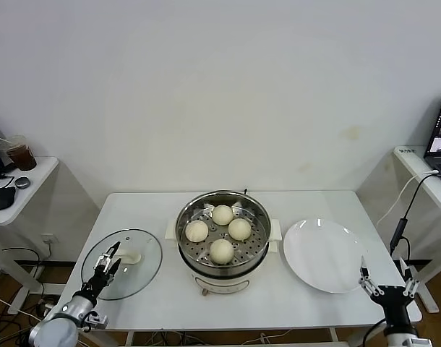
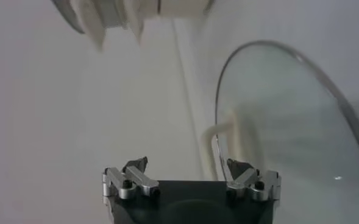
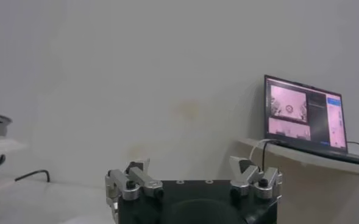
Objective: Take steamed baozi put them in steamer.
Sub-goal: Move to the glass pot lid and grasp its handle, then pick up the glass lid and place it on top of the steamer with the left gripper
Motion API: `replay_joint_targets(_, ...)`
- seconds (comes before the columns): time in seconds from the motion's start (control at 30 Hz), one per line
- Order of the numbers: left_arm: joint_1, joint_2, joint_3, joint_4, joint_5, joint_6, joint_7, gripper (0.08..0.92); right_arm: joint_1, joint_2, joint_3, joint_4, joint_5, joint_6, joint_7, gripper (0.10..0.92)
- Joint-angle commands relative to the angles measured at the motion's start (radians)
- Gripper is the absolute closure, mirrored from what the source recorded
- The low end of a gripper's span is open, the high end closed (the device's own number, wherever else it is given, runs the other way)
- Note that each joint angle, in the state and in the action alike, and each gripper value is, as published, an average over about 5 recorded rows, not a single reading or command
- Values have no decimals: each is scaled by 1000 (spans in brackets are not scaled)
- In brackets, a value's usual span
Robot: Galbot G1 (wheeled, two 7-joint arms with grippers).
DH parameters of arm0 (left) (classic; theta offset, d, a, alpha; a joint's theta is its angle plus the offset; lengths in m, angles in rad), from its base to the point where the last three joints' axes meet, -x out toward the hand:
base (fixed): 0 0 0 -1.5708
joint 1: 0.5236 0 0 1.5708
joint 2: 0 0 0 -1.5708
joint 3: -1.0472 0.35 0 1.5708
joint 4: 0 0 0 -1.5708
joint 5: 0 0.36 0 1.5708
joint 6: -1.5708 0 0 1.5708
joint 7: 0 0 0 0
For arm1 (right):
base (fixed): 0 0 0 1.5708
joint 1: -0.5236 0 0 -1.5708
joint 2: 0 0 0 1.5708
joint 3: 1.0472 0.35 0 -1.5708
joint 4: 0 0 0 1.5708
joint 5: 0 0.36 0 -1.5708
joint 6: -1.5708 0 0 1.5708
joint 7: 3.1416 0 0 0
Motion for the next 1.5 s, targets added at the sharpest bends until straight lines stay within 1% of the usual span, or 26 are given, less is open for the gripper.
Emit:
replay_joint_targets(0.03,-130,9,40,131,33,9,3,177,-12,8,10,0,-10,-1,-2,203)
replay_joint_targets(0.2,-150,7,48,139,21,15,17,184,-12,8,7,-5,-13,-1,-6,203)
replay_joint_targets(0.37,-157,7,56,157,9,17,26,270,-11,9,3,-11,-15,0,-9,203)
replay_joint_targets(0.47,-164,3,56,171,4,17,25,357,-11,9,2,-11,-16,-2,-11,203)
replay_joint_targets(0.53,-168,2,57,175,0,18,27,435,-11,9,1,-10,-16,-3,-12,203)
replay_joint_targets(0.73,-188,-5,61,208,-20,24,22,608,-12,11,-5,-9,-22,-4,-15,203)
replay_joint_targets(0.87,-189,-12,60,224,-48,29,-3,720,-14,13,-8,-6,-26,-3,-16,203)
replay_joint_targets(0.97,-167,-13,53,202,-77,37,-31,789,-17,14,-12,-3,-29,-3,-17,203)
replay_joint_targets(1.1,-104,-7,38,98,-134,71,-53,808,-18,17,-28,-4,-40,-1,-16,203)
replay_joint_targets(1.23,-7,3,14,-80,-209,138,-41,815,-19,20,-57,-7,-60,2,-13,203)
replay_joint_targets(1.4,183,28,-54,-347,-344,233,31,832,-29,13,-83,-4,-80,3,-12,203)
replay_joint_targets(1.5,294,51,-92,-514,-426,342,80,833,-35,3,-90,-3,-82,3,-11,203)
